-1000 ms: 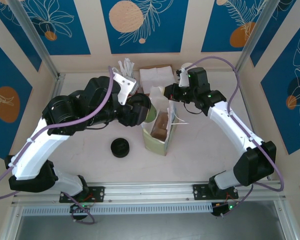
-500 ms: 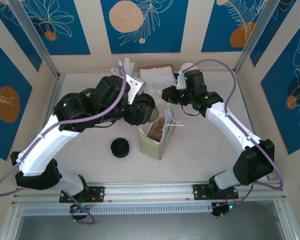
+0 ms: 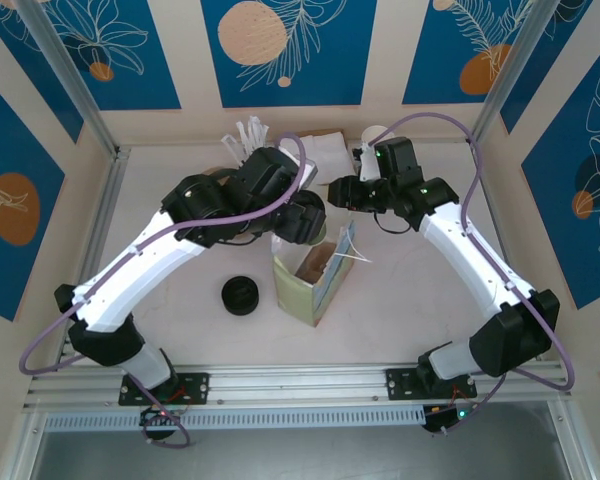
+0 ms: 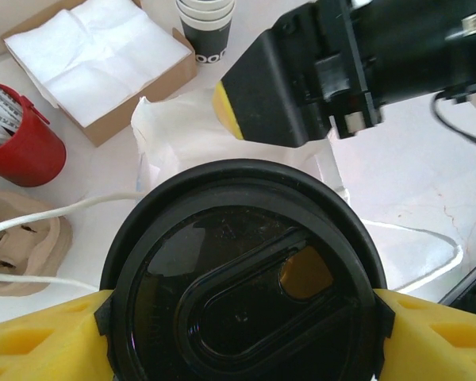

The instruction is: Pack the takeout coffee

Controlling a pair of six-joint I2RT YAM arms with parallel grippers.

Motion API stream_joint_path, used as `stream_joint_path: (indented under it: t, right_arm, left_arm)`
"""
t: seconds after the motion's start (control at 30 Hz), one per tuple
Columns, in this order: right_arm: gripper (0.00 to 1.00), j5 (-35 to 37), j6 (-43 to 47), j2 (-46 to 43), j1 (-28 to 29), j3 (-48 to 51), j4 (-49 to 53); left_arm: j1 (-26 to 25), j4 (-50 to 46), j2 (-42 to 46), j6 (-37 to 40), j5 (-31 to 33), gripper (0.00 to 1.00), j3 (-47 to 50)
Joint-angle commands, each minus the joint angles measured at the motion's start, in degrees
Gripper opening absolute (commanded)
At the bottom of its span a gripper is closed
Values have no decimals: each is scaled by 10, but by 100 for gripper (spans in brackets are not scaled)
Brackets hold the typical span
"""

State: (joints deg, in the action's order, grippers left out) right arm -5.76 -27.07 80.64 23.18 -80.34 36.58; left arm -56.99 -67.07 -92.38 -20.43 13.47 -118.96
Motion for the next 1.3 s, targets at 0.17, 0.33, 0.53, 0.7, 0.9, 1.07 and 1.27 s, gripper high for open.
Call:
stream_joint_path:
  t: [0.17, 0.33, 0.53, 0.7, 0.9, 1.07, 1.27]
  right_arm:
    - [46, 32, 39, -54, -3, -20, 99]
    - [47, 46, 37, -72, -8, -11, 126]
    - [48, 74, 23, -87, -13, -8, 159]
    - [49, 98, 0, -93, -17, -26, 201]
    - [52, 101, -49, -96, -30, -47, 252]
    - [55, 100, -83, -100, -33, -74, 300]
    - [58, 81, -114, -116, -32, -65, 344]
  left_arm:
    - [9, 33, -44, 1, -29, 75, 6]
    - [9, 43, -66, -2, -41, 75, 10]
    - [12, 51, -83, -3, -52, 75, 20]
    - [16, 59, -93, -2, -64, 75, 25]
    - [17, 63, -105, -1, -75, 75, 24]
    - [17, 64, -118, 0, -81, 74, 25]
    - [17, 72, -124, 3, -84, 74, 30]
